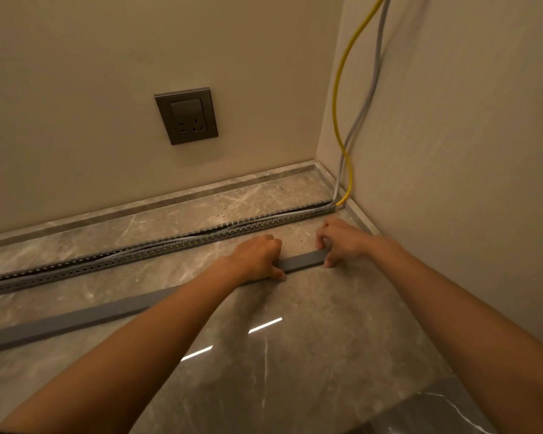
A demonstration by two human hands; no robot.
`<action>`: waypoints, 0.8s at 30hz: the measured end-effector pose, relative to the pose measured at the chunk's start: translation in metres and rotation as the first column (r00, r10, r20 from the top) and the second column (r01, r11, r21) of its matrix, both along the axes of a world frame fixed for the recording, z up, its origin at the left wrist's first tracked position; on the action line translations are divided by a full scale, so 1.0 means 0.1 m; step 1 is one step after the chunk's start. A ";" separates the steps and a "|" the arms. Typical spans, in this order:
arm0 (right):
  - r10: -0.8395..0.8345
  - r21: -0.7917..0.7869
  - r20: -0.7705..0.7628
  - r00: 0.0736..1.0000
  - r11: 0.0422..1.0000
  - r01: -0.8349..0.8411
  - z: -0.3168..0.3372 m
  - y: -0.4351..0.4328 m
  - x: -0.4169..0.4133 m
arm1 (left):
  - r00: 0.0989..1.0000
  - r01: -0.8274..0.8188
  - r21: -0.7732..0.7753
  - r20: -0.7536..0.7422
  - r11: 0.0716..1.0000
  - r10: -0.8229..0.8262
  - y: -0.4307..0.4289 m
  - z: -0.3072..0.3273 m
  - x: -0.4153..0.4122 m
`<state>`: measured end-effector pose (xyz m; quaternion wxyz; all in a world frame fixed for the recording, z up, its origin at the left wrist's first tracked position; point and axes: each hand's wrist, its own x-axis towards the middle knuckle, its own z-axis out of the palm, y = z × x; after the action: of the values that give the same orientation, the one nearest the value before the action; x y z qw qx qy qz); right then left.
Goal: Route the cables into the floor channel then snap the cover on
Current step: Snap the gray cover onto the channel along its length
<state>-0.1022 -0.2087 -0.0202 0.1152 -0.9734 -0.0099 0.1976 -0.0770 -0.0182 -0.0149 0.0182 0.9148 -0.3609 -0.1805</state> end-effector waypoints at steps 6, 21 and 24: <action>0.038 0.009 0.107 0.994 0.999 -0.039 -0.06 -0.03 0.00 | 0.996 -0.034 0.020 0.086 0.999 0.032 0.02 0.00 -0.01; -0.027 -0.013 0.338 0.941 0.999 0.034 -0.03 -0.16 0.36 | 0.944 -0.070 -0.078 0.318 0.994 0.091 -0.06 -0.07 0.37; 0.003 -0.036 0.310 0.951 0.999 0.008 -0.05 -0.15 0.41 | 0.951 -0.074 -0.077 0.296 0.994 0.093 -0.17 -0.10 0.43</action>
<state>-0.0615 -0.2235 -0.0248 0.0944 -0.9944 -0.0229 0.0425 -0.0343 -0.0352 -0.0249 0.0009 0.9449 -0.3262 -0.0274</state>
